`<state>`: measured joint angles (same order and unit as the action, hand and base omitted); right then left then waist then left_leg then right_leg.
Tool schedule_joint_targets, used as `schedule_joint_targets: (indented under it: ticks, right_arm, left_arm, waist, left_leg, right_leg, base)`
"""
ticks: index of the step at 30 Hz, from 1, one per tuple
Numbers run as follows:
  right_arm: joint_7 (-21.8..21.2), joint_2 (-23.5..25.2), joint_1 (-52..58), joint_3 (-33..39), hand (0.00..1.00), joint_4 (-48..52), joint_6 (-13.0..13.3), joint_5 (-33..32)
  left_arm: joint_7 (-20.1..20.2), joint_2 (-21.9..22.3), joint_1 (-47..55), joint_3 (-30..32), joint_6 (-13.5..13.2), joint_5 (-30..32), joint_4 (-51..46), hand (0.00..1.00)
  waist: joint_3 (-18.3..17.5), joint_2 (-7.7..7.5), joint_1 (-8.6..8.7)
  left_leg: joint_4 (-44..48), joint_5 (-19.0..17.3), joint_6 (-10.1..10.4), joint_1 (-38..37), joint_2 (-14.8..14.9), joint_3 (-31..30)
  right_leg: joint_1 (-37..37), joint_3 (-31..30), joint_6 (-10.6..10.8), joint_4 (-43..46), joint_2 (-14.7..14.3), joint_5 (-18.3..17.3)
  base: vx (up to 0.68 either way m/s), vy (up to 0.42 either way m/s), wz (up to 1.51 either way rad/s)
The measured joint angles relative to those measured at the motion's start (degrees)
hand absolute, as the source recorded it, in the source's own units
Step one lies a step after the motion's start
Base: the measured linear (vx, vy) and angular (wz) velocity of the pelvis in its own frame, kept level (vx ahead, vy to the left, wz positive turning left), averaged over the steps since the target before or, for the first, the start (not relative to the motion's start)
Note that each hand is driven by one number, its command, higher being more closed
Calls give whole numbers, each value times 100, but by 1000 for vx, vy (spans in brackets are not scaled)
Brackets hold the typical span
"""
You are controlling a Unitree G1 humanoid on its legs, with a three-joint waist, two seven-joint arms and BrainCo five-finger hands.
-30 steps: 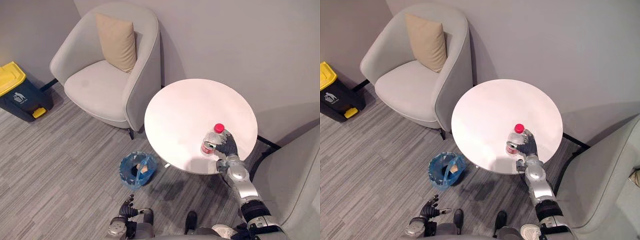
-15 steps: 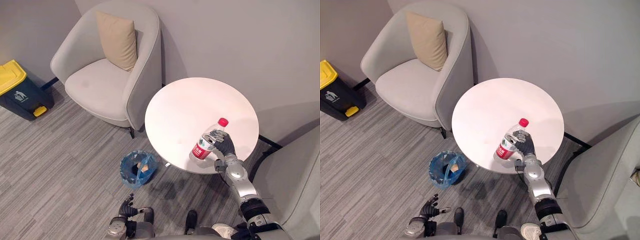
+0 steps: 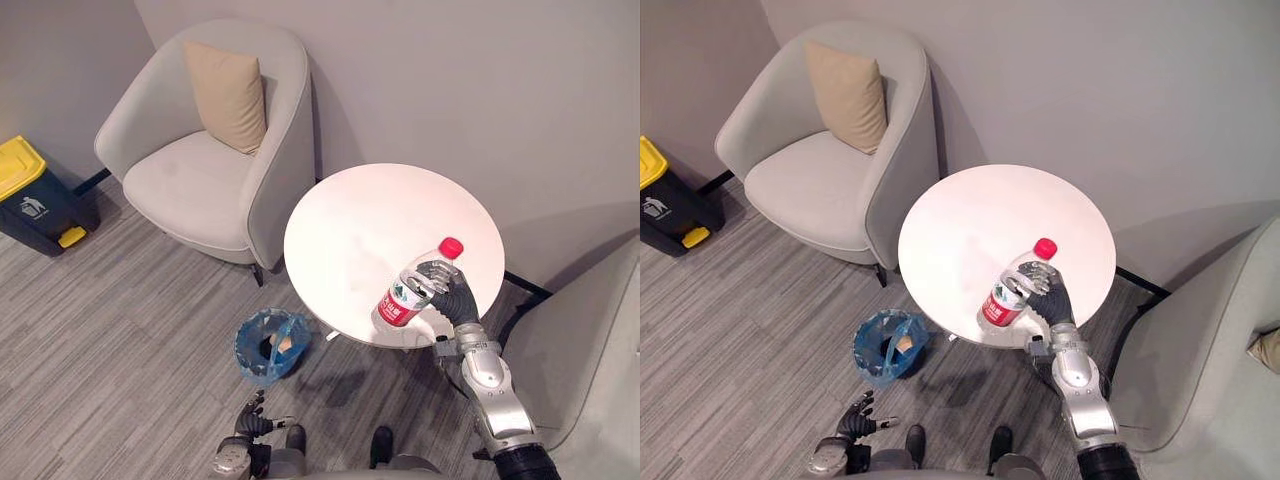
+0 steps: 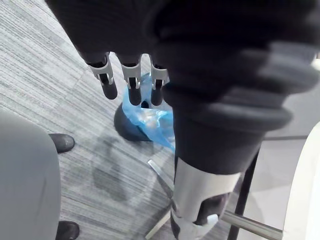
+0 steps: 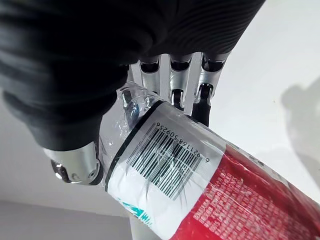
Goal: Gather rubbish on tea table into small bin, then transfer packed bag to large trash can.
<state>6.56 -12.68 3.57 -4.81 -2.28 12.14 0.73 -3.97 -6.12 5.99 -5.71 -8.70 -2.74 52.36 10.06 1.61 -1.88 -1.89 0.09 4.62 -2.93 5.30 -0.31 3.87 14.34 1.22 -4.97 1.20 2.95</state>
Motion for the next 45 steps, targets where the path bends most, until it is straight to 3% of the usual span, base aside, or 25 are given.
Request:
schedule_joint_targets:
  ticks: [3,15,19,21,25,27,28,30,31,35,36,37,38,40,41,43,44,45]
  right_arm:
    - [-142,0,165,-70,100,190,82,70]
    - [-195,-5,578,-519,100,576,151,215]
    - [-156,-10,584,-566,100,588,239,216]
    - [-133,-16,590,-587,100,588,242,225]
    - [-34,-12,591,-571,100,589,242,287]
    - [88,-12,590,-482,100,589,242,341]
    - [104,-15,590,-437,100,589,242,341]
    - [131,24,589,-240,100,579,214,401]
    - [135,36,587,-226,100,579,198,426]
    - [159,130,524,-321,100,579,181,471]
    - [153,193,512,-337,100,577,134,514]
    - [154,210,513,-344,100,575,110,550]
    - [152,216,510,-393,100,563,75,602]
    - [103,211,518,-468,100,555,45,664]
    - [86,239,522,-515,100,558,52,664]
    - [78,234,517,-514,100,560,74,663]
    - [78,236,522,-484,100,553,75,659]
    - [90,259,543,-440,100,545,75,658]
  left_arm:
    - [1,-1,73,175,0,-2,24,0]
    - [6,9,59,183,-74,-4,162,0]
    - [9,45,-3,146,-121,-3,179,0]
    - [6,92,-10,132,-127,1,224,0]
    - [-4,138,2,129,-126,28,327,0]
    - [-20,140,-11,-11,-119,119,347,0]
    - [-20,138,-28,-70,-120,122,348,0]
    - [-30,129,-50,-148,-120,123,346,0]
    - [-38,117,-52,-146,-122,120,338,0]
    - [-108,2,-100,-149,-134,119,324,0]
    - [-112,-37,-113,-156,-125,118,336,0]
    - [-114,-45,-112,-158,-125,117,336,0]
    - [-119,-70,-113,-158,-123,112,323,0]
    - [-129,-110,-111,-166,-113,114,288,0]
    - [-146,-153,-133,-220,-110,114,275,0]
    - [-142,-216,-196,-282,-108,113,279,0]
    - [-142,-209,-220,-283,-108,112,293,0]
    - [-131,-238,-226,-283,-114,114,298,0]
  waist:
    - [-47,-40,101]
    - [-66,4,82]
    - [-24,183,65]
    - [-20,315,2]
    - [-79,413,10]
    - [-136,373,126]
    - [-147,371,124]
    - [-164,354,109]
    - [-184,355,104]
    - [-124,-64,94]
    - [-104,-106,117]
    - [-102,-113,121]
    - [-83,-144,126]
    - [-66,-141,189]
    - [-55,-138,272]
    - [-21,-211,323]
    - [-16,-243,356]
    - [-43,-356,386]
  left_leg:
    - [1,0,0,-56,2,2]
    - [215,-6,3,-144,-7,-213]
    - [503,-127,16,293,18,-304]
    - [608,-259,-167,328,227,386]
    - [674,-270,-278,331,384,866]
    - [526,-265,-286,354,487,1509]
    - [459,-216,-238,362,481,1550]
    - [256,263,8,391,430,1451]
    - [259,264,8,381,400,1445]
    - [736,-221,-194,375,-21,1474]
    - [922,-382,-277,368,-129,1490]
    - [988,-432,-290,362,-162,1497]
    - [1082,-532,-358,324,-243,1464]
    - [1086,-659,-407,185,-221,1245]
    - [1093,-696,-401,204,-174,1060]
    - [1076,-694,-397,225,-128,776]
    - [1097,-690,-384,242,-136,636]
    - [1206,-726,-318,296,-254,481]
  right_leg:
    - [65,0,-1,-19,-4,1]
    - [380,222,4,-69,-7,0]
    - [283,529,-34,-14,36,-36]
    - [256,632,-27,150,73,-129]
    - [163,859,16,555,187,-385]
    - [65,1150,54,761,366,-532]
    - [29,1190,86,804,393,-568]
    - [-26,1382,200,936,480,-668]
    - [-28,1401,226,987,521,-697]
    - [-404,1272,478,2400,1343,-1397]
    - [-650,1061,463,3062,1601,-1456]
    - [-748,960,436,3315,1683,-1438]
    - [-943,603,267,3800,1768,-1331]
    - [-1305,-118,-146,4549,1650,-1098]
    - [-1398,-606,160,4555,1337,-1523]
    - [-1510,-1223,187,4064,757,-1873]
    - [-1516,-1436,191,3574,541,-1862]
    - [-1441,-1439,201,2805,503,-1358]
  base:
    - [0,0,0]
    - [-44,0,10]
    - [-110,9,38]
    - [-47,7,23]
    - [29,7,26]
    - [98,18,66]
    - [129,48,64]
    - [142,61,53]
    - [168,75,33]
    - [181,114,8]
    - [186,132,1]
    - [146,115,5]
    - [118,119,14]
    - [187,99,44]
    - [172,8,69]
    - [123,-78,77]
    - [132,-130,92]
    - [124,-130,84]
